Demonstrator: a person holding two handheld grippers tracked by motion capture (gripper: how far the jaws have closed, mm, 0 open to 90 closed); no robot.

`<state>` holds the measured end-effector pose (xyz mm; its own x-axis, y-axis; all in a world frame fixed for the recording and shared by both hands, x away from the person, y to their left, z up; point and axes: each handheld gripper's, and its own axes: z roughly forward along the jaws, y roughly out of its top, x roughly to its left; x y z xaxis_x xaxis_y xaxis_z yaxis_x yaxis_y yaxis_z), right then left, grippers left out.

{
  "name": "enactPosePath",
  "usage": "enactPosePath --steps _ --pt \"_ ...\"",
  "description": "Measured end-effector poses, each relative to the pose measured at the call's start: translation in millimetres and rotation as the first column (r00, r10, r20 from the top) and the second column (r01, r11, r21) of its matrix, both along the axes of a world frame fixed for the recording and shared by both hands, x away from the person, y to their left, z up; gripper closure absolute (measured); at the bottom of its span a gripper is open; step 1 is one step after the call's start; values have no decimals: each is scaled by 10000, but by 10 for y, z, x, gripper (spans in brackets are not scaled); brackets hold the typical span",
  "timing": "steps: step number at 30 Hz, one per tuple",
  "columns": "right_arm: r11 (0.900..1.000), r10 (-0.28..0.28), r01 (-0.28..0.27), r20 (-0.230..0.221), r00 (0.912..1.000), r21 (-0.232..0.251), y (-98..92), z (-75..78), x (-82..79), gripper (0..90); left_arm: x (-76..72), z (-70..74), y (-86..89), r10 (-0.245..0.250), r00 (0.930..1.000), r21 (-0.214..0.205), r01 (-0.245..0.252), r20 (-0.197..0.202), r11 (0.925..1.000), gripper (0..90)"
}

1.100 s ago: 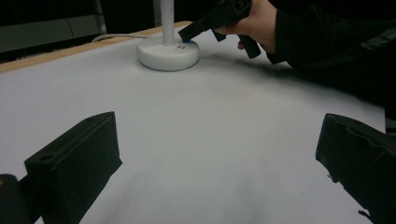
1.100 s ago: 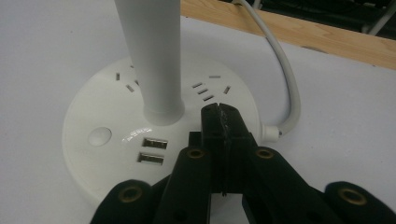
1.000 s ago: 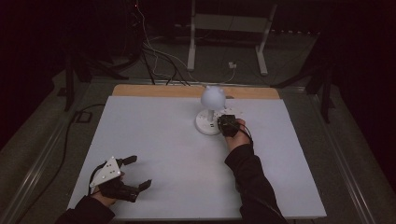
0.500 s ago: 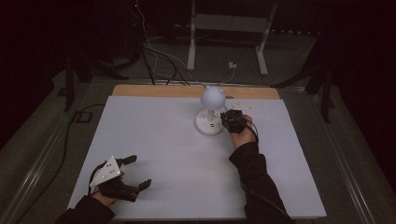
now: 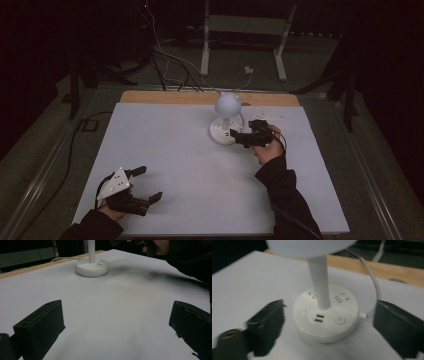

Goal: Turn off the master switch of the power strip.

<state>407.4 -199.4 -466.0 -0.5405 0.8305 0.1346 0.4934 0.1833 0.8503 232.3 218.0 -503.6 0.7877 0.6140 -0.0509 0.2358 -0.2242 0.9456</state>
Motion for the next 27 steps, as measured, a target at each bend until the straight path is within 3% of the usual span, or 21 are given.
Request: enactPosePath --steps 4,8,11,27 --pt "9992 234 -234 2 9997 324 -63 32 -77 33 -3 2 0 -47 10000 20 47 32 10000 3" --pt "9970 672 -692 550 9962 351 -89 29 -171 1 -1 -1 2 -41 10000 -28 41 4 10000 3" --pt "9959 883 -867 656 9939 -259 -84 12 -250 1 -3 1 1 -64 10000 -39 64 21 10000 3" --pt "9872 1591 -1592 679 9849 -37 -306 -35 -758 1 -1 2 -4 -79 10000 -11 79 5 10000 3"
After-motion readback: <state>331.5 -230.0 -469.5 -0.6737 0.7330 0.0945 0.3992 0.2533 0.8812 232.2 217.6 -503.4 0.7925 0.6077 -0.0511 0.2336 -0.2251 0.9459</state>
